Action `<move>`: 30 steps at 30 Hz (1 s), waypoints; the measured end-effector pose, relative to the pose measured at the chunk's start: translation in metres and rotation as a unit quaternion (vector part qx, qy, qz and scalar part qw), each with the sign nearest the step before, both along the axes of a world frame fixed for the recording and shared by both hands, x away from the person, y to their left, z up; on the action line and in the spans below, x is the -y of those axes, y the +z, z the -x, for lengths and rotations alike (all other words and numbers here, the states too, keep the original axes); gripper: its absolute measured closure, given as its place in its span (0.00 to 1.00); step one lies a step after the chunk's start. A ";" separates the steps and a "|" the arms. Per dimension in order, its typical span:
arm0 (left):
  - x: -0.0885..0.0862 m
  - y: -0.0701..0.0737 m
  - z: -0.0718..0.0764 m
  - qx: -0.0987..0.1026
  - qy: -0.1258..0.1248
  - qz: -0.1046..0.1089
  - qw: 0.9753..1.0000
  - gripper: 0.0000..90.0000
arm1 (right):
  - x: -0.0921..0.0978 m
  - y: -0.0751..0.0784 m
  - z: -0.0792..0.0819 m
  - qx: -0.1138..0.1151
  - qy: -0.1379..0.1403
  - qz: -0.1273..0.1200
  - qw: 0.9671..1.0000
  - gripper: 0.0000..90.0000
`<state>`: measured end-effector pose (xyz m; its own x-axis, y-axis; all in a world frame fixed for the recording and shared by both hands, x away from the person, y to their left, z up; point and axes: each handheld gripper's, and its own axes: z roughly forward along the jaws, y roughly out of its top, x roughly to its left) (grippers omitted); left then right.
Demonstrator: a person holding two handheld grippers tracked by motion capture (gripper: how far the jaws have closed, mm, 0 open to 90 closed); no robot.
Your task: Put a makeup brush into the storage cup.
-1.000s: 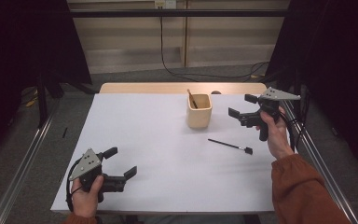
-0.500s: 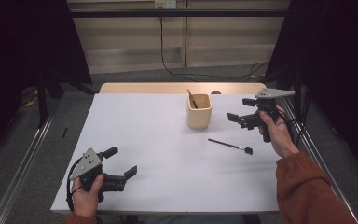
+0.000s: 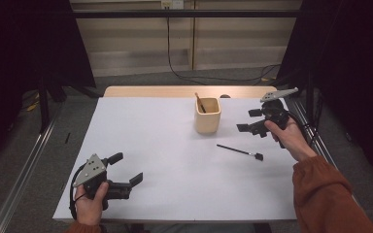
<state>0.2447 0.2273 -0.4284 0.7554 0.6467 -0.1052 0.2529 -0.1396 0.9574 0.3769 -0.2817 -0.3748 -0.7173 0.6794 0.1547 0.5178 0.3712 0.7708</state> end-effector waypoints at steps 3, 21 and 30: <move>0.000 0.000 0.000 0.000 0.000 0.000 1.000 0.02 | -0.001 -0.003 -0.003 -0.015 0.011 0.026 1.000 0.15; -0.001 -0.001 0.000 -0.002 0.000 -0.001 1.000 0.02 | -0.003 0.000 -0.015 -0.093 0.073 0.121 0.986 0.11; -0.001 -0.001 0.000 -0.003 0.001 0.000 1.000 0.02 | -0.005 -0.006 -0.021 -0.130 0.104 0.159 0.973 0.31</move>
